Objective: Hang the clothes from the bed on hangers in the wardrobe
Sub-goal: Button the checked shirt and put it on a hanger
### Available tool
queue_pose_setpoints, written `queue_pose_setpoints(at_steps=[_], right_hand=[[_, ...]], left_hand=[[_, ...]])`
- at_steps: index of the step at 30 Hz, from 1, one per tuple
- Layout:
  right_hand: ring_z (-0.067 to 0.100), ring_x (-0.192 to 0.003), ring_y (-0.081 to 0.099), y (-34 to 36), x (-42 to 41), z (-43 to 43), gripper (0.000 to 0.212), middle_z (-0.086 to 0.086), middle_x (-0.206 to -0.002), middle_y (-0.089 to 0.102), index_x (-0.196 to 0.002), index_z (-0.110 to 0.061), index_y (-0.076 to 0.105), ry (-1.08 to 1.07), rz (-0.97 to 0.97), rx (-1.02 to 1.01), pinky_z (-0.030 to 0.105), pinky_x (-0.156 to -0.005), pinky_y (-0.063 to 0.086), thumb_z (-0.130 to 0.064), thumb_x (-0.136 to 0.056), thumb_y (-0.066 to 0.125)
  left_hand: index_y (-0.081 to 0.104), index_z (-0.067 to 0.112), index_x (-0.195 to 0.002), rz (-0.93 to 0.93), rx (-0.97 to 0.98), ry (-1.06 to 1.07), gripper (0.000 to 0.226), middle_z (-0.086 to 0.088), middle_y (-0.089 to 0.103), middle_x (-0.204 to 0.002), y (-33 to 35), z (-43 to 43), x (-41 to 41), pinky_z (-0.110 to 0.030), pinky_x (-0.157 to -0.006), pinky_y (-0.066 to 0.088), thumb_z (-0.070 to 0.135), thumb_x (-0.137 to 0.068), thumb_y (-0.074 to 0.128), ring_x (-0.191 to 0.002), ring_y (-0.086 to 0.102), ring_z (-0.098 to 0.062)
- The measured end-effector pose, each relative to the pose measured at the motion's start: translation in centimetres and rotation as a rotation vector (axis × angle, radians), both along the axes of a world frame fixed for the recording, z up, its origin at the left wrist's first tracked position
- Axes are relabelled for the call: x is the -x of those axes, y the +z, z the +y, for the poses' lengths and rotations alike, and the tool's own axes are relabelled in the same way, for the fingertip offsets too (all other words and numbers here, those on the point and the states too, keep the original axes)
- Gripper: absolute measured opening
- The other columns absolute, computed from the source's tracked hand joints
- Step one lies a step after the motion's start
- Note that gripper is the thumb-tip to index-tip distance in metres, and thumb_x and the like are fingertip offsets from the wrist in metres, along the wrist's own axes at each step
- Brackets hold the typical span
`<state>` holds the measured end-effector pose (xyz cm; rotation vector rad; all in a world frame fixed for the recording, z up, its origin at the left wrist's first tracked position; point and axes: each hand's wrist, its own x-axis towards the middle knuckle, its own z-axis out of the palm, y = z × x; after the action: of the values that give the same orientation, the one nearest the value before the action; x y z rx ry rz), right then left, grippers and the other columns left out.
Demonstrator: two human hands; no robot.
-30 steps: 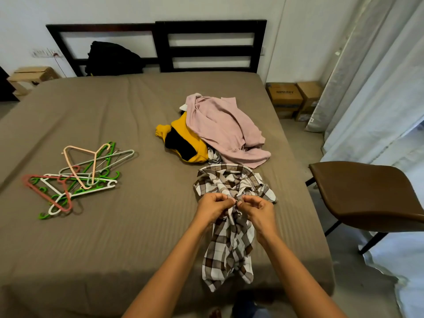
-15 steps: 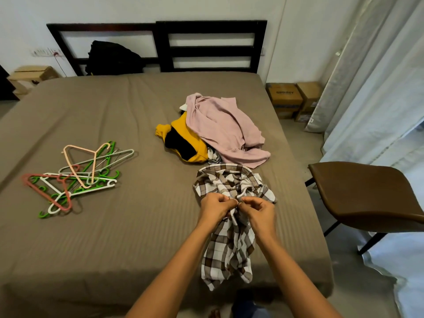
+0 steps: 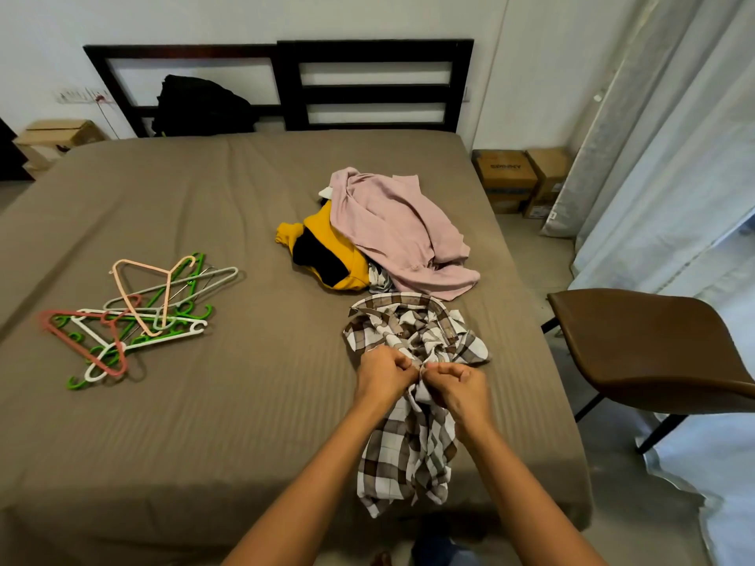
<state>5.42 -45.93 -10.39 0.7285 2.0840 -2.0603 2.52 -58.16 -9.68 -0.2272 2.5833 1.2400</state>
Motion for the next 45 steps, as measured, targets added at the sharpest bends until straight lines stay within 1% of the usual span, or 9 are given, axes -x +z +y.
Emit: queue_pose_setpoints(at_steps=[4, 8, 11, 16, 23, 28, 38, 42, 45], right_hand=[[0.013, -0.071, 0.069, -0.4, -0.2, -0.5, 0.012, 0.002, -0.076, 0.072, -0.079, -0.014, 0.073, -0.041, 0.085, -0.09, 0.025, -0.063, 0.056, -0.002, -0.08, 0.071], [0.002, -0.076, 0.064, -0.1, -0.5, -1.2, 0.011, -0.004, -0.083, 0.07, -0.091, -0.014, 0.073, 0.063, 0.214, -0.471, 0.013, -0.067, 0.052, -0.009, -0.082, 0.07], [0.008, -0.079, 0.064, -0.6, -1.0, -1.6, 0.014, -0.002, -0.089, 0.069, -0.097, -0.016, 0.07, 0.106, 0.314, -0.664, 0.026, -0.074, 0.056, -0.01, -0.085, 0.066], [0.011, -0.074, 0.064, -1.2, -2.2, -2.2, 0.02, 0.0, -0.086, 0.068, -0.104, -0.011, 0.06, 0.088, 0.465, -0.806, 0.025, -0.065, 0.055, -0.011, -0.085, 0.067], [0.015, -0.069, 0.061, -2.4, -1.9, -2.1, 0.012, 0.003, -0.083, 0.065, -0.09, -0.01, 0.069, 0.097, 0.462, -0.921, 0.028, -0.059, 0.053, -0.02, -0.083, 0.069], [0.017, -0.065, 0.058, -2.4, -1.3, -2.1, 0.019, 0.005, -0.077, 0.062, -0.084, -0.008, 0.063, 0.139, 0.551, -1.099, 0.029, -0.05, 0.052, -0.023, -0.088, 0.052], [0.015, -0.063, 0.055, -2.2, -0.9, -1.8, 0.025, 0.005, -0.076, 0.059, -0.081, -0.007, 0.063, 0.196, 0.671, -1.182, 0.025, -0.05, 0.05, -0.02, -0.091, 0.044], [0.014, -0.071, 0.058, -2.6, -1.4, -1.8, 0.005, 0.002, -0.082, 0.062, -0.085, -0.008, 0.066, 0.197, 0.575, -0.978, 0.022, -0.059, 0.051, -0.013, -0.084, 0.066], [0.007, -0.074, 0.062, -1.3, -1.7, -1.7, 0.006, -0.004, -0.084, 0.065, -0.087, -0.013, 0.068, 0.116, 0.403, -0.623, 0.016, -0.065, 0.051, -0.01, -0.082, 0.07]], left_hand=[[0.067, 0.0, -0.072, -0.179, -0.273, 0.157, 0.018, -0.012, 0.066, -0.067, 0.5, 0.4, -0.5, -0.025, -0.053, 0.057, 0.012, -0.085, 0.066, -0.055, 0.066, -0.015], [0.063, 0.001, -0.082, -0.361, -0.605, 0.386, 0.016, -0.007, 0.059, -0.064, 1.1, 1.1, -0.9, -0.021, -0.049, 0.055, 0.014, -0.09, 0.058, -0.05, 0.058, -0.013], [0.063, -0.001, -0.083, -0.416, -0.748, 0.436, 0.016, -0.002, 0.056, -0.051, 1.6, 1.3, -1.1, -0.017, -0.036, 0.044, 0.014, -0.089, 0.063, -0.037, 0.05, -0.008], [0.061, -0.003, -0.087, -0.486, -0.811, 0.53, 0.011, -0.003, 0.063, -0.046, 1.6, 1.3, -1.2, -0.016, -0.032, 0.042, 0.006, -0.092, 0.058, -0.032, 0.055, -0.006], [0.058, 0.002, -0.077, -0.436, -0.83, 0.566, 0.022, -0.003, 0.063, -0.048, 0.9, 1.8, -1.1, -0.02, -0.039, 0.05, 0.008, -0.096, 0.051, -0.039, 0.059, -0.007], [0.064, 0.001, -0.08, -0.459, -0.899, 0.577, 0.014, -0.003, 0.065, -0.052, 0.8, 1.6, -1.1, -0.018, -0.039, 0.048, 0.011, -0.09, 0.061, -0.041, 0.06, -0.008], [0.065, -0.005, -0.087, -0.473, -0.949, 0.612, 0.019, -0.007, 0.066, -0.057, 0.6, 1.2, -0.9, -0.019, -0.039, 0.049, 0.013, -0.085, 0.068, -0.043, 0.062, -0.01], [0.058, 0.0, -0.075, -0.434, -0.86, 0.533, 0.021, -0.001, 0.06, -0.042, 0.3, 1.3, -0.7, -0.018, -0.037, 0.047, 0.011, -0.094, 0.055, -0.034, 0.056, -0.006], [0.058, 0.001, -0.076, -0.407, -0.805, 0.479, 0.025, -0.007, 0.065, -0.055, -0.3, 1.3, -0.9, -0.021, -0.046, 0.054, 0.013, -0.096, 0.052, -0.044, 0.062, -0.009]])
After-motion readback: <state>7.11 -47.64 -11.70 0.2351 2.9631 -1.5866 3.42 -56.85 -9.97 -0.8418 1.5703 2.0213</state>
